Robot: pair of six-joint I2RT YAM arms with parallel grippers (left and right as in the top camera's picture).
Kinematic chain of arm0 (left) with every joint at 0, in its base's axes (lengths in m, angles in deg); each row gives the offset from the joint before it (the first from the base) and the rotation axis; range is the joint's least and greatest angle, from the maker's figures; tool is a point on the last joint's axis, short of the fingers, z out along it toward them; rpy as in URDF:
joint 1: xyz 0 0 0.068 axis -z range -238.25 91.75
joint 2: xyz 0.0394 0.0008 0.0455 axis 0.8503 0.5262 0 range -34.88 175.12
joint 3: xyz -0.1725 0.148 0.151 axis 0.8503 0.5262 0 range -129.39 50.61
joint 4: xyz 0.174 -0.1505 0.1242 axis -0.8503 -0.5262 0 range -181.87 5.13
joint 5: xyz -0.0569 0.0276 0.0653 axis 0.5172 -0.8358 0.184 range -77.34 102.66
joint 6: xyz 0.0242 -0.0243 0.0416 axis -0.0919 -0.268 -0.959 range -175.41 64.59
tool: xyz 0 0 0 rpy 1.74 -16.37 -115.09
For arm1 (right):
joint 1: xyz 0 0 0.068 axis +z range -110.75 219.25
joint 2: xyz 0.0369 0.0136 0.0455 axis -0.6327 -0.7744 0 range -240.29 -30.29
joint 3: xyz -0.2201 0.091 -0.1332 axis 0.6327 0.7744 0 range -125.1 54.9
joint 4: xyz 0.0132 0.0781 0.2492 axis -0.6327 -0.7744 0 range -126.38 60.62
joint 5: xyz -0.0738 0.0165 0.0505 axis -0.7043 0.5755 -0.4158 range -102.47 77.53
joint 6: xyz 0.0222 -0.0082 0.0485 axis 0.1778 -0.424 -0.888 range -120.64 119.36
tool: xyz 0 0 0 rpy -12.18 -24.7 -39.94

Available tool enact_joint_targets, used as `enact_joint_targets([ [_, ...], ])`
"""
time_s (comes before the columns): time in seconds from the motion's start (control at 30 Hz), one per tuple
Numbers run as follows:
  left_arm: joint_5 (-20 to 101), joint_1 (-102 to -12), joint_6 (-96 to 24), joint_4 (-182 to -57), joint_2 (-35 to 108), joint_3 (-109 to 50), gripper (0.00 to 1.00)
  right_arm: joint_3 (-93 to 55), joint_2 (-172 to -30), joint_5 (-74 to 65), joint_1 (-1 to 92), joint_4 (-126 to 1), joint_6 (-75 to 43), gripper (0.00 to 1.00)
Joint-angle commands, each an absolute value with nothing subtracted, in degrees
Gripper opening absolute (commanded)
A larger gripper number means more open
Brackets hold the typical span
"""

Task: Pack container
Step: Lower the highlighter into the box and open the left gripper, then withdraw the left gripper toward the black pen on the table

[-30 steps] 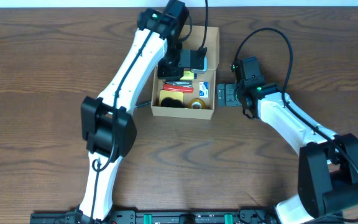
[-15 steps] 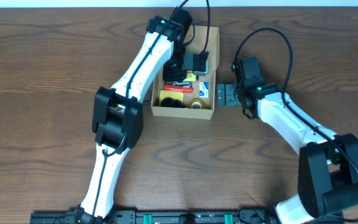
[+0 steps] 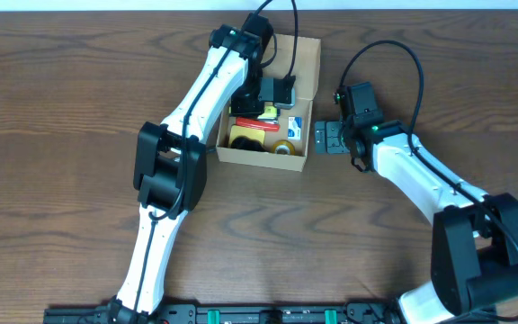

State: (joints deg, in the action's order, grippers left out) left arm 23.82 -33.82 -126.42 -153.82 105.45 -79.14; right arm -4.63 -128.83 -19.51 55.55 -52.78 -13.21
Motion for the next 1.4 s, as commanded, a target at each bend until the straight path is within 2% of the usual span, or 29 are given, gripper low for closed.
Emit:
enact_joint_targets([
  [0.0,22.35,-34.28,-127.01,-153.99,106.87,-78.79,0.16,-4.54,-129.31,-19.49,55.04,-52.95,-13.87,0.99],
  [0.13,22.35,-34.28,-126.96,-153.99,106.87,-78.79,0.34,-4.54,-129.31,-19.49,55.04,-52.95,-13.87,0.99],
  [0.27,22.33,-34.28,-124.82,-153.77,106.87,-78.79,0.45,-4.54,-129.31,-19.49,55.04,-52.95,-13.87,0.99],
  [0.63,22.31,-33.41,-124.38,-153.97,101.65,-78.88,0.46,-4.54,-129.31,-19.49,55.04,-52.95,-13.87,0.99],
  [0.77,22.33,-32.95,-124.36,-154.04,96.71,-78.88,0.41,-4.54,-129.31,-19.49,55.04,-52.95,-13.87,0.99],
  [0.83,22.33,-32.93,-123.79,-154.01,93.61,-78.88,0.33,-4.54,-129.31,-19.49,55.04,-52.95,-13.87,0.99],
  [0.9,22.35,-32.95,-122.35,-154.06,90.63,-78.88,0.19,-4.54,-129.31,-19.49,55.04,-52.95,-13.87,0.99],
  [0.93,22.33,-33.10,-121.59,-154.12,89.45,-78.88,0.09,-4.54,-129.31,-19.49,55.04,-52.98,-13.87,0.99],
  [0.97,22.35,-33.34,-120.60,-154.63,88.03,-78.88,0.06,-4.54,-129.31,-19.49,55.04,-52.95,-13.87,0.99],
  [1.07,22.37,-34.87,-118.98,-159.13,85.94,-78.88,0.06,-4.54,-129.31,-19.49,55.04,-52.95,-13.87,0.99],
  [1.37,22.92,-40.34,-100.73,-167.72,87.75,-78.84,0.06,-4.54,-129.31,-19.49,55.04,-52.98,-13.87,0.99],
])
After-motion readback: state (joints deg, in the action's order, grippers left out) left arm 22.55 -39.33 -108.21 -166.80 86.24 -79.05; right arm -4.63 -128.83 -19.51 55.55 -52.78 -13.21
